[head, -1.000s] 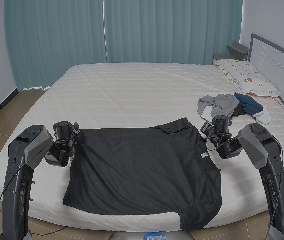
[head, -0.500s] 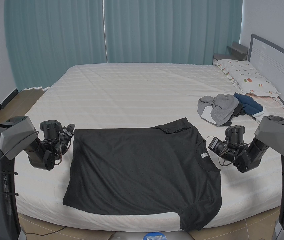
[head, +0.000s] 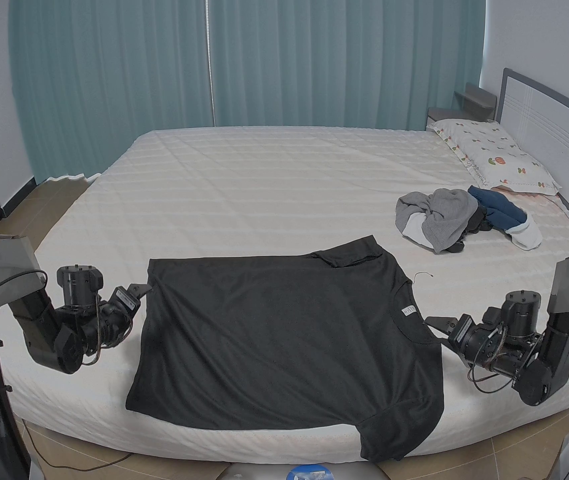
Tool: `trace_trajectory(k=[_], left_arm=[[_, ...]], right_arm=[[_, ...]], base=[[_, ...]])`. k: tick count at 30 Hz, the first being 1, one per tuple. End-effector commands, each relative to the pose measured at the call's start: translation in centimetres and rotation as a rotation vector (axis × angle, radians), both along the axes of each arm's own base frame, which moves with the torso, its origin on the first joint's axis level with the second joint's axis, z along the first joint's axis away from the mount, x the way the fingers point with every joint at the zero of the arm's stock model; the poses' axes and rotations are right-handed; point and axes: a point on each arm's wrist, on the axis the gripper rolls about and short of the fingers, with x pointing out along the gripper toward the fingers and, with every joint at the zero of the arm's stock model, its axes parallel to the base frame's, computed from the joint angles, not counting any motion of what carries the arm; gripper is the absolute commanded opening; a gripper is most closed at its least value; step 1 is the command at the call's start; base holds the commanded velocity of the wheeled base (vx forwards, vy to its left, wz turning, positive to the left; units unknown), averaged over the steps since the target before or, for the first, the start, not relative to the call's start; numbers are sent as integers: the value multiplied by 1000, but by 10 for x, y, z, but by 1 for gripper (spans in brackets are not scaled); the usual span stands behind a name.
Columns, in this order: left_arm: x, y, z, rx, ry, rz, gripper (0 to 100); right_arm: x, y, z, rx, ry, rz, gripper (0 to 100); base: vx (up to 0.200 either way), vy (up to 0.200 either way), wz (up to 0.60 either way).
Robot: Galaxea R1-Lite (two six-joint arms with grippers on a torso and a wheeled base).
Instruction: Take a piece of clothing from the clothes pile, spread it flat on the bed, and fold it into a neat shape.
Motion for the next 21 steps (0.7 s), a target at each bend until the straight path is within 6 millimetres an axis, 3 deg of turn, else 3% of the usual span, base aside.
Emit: trace_trajectory(k=[1,6,18,21], left_arm=[[-50,0,3,-62,91,-74,100],[-66,4,-2,-109,139,-112,100],[-79,4,-9,-102,188,-135,100],[-84,2,-14,-46,208,-169,100]], right_arm=[[-38,-4,11,138,55,66,100],[-48,-6,8,135,96,68,100],[-53,-9,4,127,124,59,100],[-53,-9,4,126,125,59,100]], base=[[0,0,0],[0,0,0],[-200,0,0],[0,0,0]])
